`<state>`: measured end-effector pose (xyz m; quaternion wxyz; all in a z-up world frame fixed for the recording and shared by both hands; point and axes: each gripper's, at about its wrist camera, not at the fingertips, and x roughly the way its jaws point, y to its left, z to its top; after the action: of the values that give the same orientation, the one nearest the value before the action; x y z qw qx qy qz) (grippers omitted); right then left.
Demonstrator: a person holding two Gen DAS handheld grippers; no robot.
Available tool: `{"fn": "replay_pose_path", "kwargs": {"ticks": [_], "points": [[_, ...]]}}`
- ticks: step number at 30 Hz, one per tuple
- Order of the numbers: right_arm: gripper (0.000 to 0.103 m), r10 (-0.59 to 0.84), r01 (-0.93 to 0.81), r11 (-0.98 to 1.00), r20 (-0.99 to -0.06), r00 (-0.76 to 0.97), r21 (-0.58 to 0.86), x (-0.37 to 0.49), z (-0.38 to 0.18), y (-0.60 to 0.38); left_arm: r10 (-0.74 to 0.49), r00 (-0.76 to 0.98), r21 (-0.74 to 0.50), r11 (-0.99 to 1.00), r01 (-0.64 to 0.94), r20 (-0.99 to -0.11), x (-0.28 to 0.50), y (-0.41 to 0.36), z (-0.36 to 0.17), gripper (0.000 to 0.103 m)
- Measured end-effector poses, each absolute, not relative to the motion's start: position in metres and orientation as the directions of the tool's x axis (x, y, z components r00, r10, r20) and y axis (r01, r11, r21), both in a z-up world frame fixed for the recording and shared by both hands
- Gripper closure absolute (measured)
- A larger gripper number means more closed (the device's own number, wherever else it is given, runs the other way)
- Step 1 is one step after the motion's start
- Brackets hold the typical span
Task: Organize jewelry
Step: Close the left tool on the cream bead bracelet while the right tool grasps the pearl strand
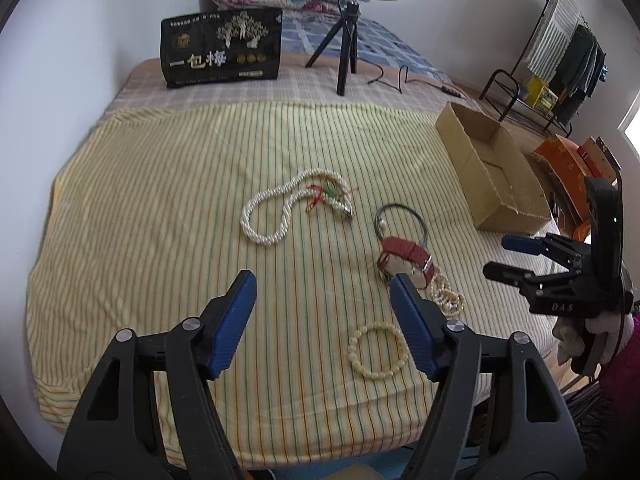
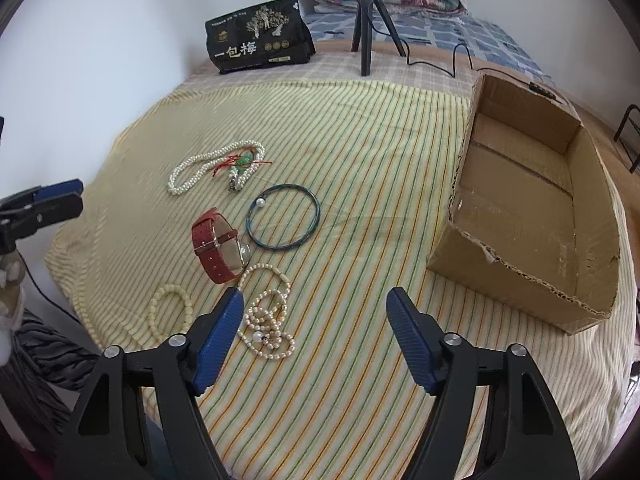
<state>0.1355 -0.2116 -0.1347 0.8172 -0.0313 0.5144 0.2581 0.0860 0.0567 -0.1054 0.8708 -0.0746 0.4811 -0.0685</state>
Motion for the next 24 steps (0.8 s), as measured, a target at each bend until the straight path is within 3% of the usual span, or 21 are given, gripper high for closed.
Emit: {"fn": "replay_pose_path", "kwargs": {"ticks": [11,24], "points": [[0.057,0.367,-0.53,0.825,-0.9,0.235,0.198,0.136,-0.167,-0.182,-0.238,0.368,-0.225,0.971,0.076,-0.899,0.078,0.041,-0.157,0.05],[0.064,0.302,-0.569,0.816,-0.917,0.259,0.108,0.14,-0.18,-0.161,-0.212,0.301,-0.194,0.977,0.091,-0.93,0.082,0.029,-0.189,0.054]]}}
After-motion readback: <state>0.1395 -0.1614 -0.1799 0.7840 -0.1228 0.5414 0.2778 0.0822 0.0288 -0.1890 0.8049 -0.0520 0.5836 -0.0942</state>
